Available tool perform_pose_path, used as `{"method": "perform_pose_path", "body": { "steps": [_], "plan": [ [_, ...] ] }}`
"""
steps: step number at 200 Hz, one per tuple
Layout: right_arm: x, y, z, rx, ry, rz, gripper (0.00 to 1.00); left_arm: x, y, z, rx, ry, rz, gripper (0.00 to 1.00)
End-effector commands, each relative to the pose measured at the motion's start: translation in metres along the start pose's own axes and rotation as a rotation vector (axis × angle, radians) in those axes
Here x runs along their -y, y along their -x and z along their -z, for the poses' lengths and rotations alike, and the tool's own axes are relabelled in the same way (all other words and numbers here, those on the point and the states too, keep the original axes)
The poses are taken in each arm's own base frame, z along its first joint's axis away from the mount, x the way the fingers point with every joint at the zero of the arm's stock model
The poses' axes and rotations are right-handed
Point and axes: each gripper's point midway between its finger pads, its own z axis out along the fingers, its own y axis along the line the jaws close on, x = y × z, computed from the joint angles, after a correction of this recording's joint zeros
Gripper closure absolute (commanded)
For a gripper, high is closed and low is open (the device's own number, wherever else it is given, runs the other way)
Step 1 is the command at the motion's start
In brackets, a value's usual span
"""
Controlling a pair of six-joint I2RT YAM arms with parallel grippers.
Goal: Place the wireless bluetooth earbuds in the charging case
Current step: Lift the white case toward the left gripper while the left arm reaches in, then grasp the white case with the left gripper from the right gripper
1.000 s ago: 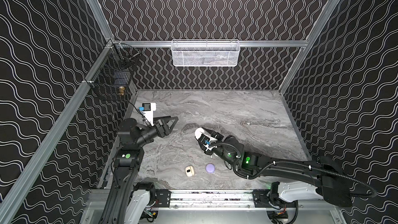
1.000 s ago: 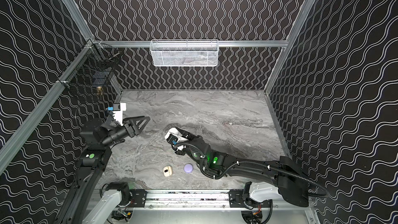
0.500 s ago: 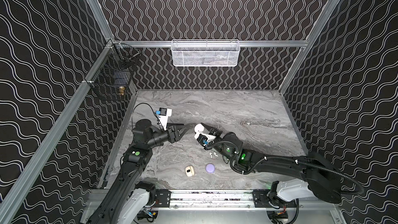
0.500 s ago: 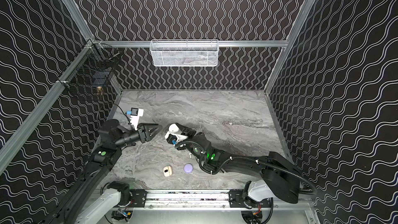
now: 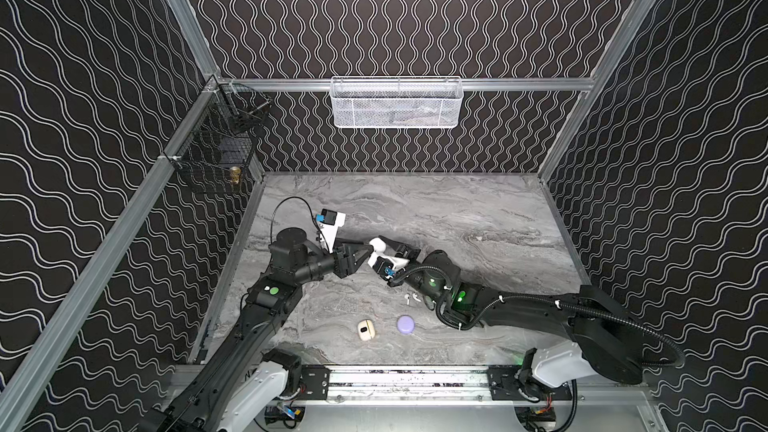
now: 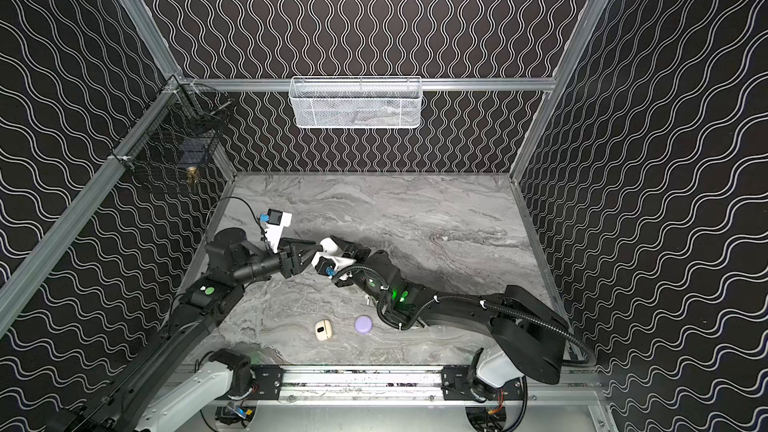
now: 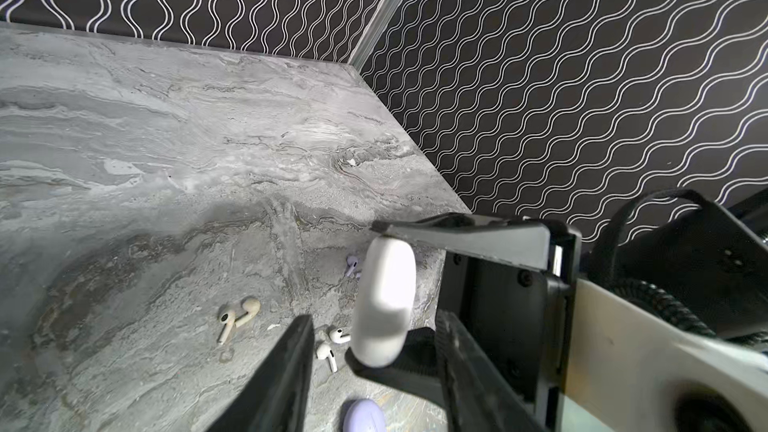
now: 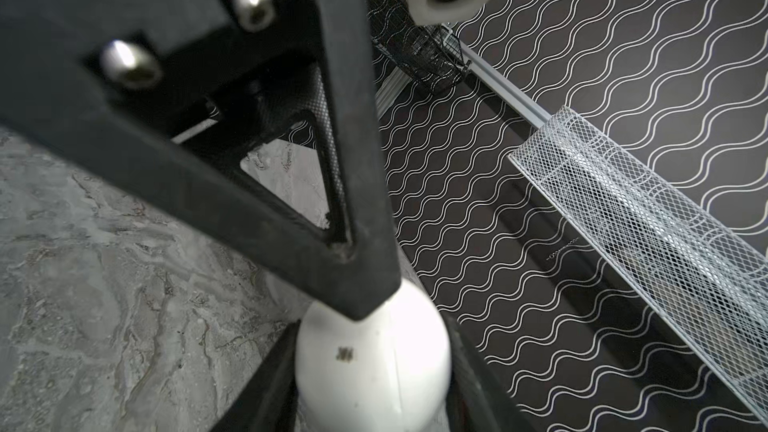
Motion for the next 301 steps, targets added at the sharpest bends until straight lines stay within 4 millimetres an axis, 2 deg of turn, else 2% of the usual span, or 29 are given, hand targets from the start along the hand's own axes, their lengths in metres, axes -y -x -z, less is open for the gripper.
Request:
{"method": "perform_pose_path", "body": {
  "steps": [1, 35, 97, 156, 231, 301],
  "plan": [
    [0.009, 0.015, 0.001, 0.053, -0.026, 0.011, 0.72, 0.01, 0.005, 0.0, 0.011, -0.035, -0.048, 0.52],
    [0.008, 0.019, 0.004, 0.071, -0.012, 0.008, 0.72, 0.012, 0.0, -0.004, -0.004, -0.057, -0.046, 0.56],
    [0.008, 0.025, 0.009, 0.1, -0.001, 0.009, 0.72, 0.013, -0.004, -0.01, -0.025, -0.076, -0.043, 0.55],
    [0.007, 0.022, 0.0, 0.084, -0.009, 0.027, 0.73, 0.014, -0.007, -0.016, -0.048, -0.077, -0.045, 0.6],
    [0.013, 0.025, -0.003, 0.084, -0.035, 0.021, 0.73, 0.017, -0.006, -0.013, -0.043, -0.064, -0.061, 0.59],
    [0.018, 0.035, 0.009, 0.127, -0.037, -0.004, 0.74, 0.016, -0.008, -0.01, -0.041, -0.045, -0.062, 0.63]
  ]
}}
